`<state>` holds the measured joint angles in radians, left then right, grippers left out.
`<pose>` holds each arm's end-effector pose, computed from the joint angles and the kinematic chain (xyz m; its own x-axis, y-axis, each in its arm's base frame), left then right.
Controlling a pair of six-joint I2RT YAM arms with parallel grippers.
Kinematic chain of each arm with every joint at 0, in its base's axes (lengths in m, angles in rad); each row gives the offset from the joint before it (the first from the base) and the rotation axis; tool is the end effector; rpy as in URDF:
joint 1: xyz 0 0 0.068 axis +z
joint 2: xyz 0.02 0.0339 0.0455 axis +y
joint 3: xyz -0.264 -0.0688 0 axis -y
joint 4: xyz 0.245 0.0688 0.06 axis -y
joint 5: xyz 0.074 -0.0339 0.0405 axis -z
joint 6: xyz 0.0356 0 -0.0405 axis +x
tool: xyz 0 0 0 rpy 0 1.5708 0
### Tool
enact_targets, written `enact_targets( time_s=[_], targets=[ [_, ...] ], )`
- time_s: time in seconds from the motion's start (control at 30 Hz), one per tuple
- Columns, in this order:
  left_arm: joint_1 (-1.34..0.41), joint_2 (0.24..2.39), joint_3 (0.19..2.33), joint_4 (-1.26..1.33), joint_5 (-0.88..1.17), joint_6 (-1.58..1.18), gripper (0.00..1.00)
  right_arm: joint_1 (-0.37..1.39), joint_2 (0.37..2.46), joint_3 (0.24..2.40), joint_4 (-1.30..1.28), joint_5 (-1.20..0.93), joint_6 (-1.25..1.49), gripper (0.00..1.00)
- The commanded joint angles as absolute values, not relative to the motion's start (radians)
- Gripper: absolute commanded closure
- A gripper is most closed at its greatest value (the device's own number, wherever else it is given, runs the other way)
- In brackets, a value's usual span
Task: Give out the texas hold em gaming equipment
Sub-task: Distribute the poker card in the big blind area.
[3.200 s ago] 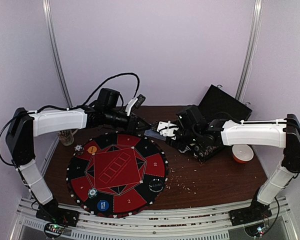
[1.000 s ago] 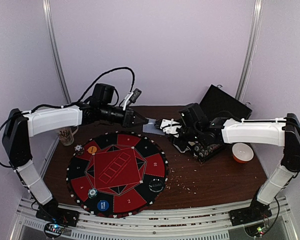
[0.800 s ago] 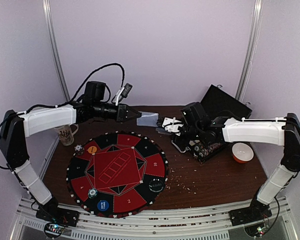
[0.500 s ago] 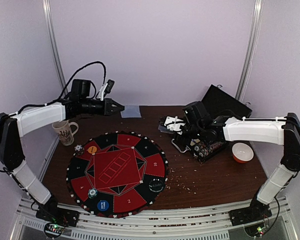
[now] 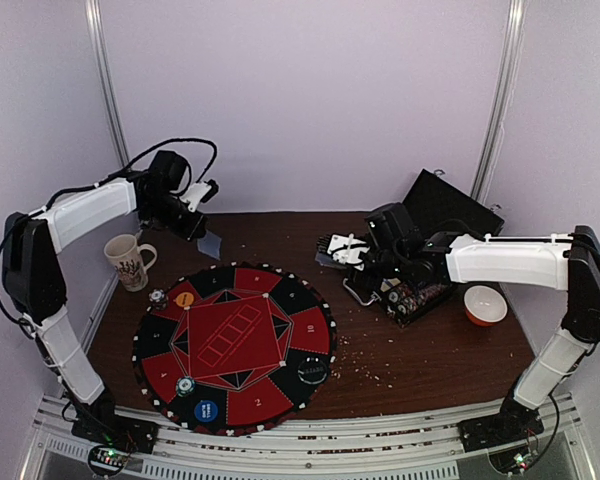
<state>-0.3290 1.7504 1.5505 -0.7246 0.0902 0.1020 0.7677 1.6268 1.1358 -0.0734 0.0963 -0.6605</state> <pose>0.3634 -0.1275 0.2960 -0.7136 0.3508 -0.6064 0.4481 0.8939 -0.0102 0.2697 0.2556 0.2559 0.0843 -0.7674 -0.6357 -0.7358 0.3822 -0.5590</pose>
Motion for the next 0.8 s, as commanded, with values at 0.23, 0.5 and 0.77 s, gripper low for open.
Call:
enact_targets(
  time_s=[0.23,0.5,0.77],
  targets=[
    [-0.301,1.892,1.556,-0.883,0.074,0.319,1.00,0.766,1.593,1.116,-0.056,0.074,-0.662,0.56],
    [-0.278,2.029,1.586,-0.864,-0.068,0.337,1.00,0.765,1.584,1.097,-0.050,0.069,-0.660,0.55],
    [-0.300,2.095,1.542,-0.681,-0.313,0.403,1.00,0.766,1.586,1.094,-0.049,0.066,-0.652,0.55]
  ],
)
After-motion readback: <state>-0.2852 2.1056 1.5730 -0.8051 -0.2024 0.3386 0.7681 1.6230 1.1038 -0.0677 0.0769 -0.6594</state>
